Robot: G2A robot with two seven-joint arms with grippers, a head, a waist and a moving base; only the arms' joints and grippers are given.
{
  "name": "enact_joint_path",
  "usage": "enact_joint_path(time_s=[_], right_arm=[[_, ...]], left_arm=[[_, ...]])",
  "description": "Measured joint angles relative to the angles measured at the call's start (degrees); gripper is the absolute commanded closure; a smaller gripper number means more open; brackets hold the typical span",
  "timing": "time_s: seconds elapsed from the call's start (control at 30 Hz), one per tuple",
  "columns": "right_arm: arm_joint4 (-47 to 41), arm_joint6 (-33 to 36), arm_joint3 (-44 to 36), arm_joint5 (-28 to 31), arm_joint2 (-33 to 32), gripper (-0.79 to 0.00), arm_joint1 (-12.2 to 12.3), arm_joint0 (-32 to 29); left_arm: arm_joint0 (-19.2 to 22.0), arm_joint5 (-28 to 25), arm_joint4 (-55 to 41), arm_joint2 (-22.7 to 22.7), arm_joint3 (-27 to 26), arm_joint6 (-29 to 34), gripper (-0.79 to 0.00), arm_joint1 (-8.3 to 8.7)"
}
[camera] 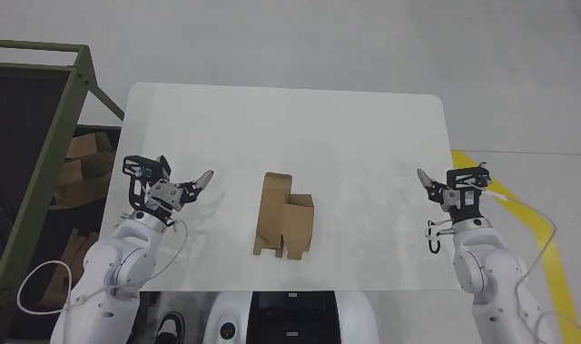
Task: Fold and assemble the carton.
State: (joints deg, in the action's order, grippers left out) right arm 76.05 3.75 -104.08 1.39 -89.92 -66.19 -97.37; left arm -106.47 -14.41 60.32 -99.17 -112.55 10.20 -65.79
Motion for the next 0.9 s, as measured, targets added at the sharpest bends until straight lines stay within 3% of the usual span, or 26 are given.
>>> enact_joint_path(time_s=[0.17,0.6,0.9], right_arm=[[-1.0,1.6,-1.2,1.4,0.9,-0.785,-0.2,0.2],[-1.6,0.9,-1.4,1.3,0.4,-0.785,-0.3,-0.6],[-7.1,12.2,-2.7,5.0,3.3,-0.785,-0.5,2.2]], left_arm=[[-1.5,-0.7,-0.1,-1.7,-1.4,0.8,-0.785,0.11],[-1.1,-1.1,-1.9,-1.1,-1.1,1.4,-0.785,0.03],[-0.7,-10.0,-21.4,-4.7,-1.1,16.3,-0.785,0.79]])
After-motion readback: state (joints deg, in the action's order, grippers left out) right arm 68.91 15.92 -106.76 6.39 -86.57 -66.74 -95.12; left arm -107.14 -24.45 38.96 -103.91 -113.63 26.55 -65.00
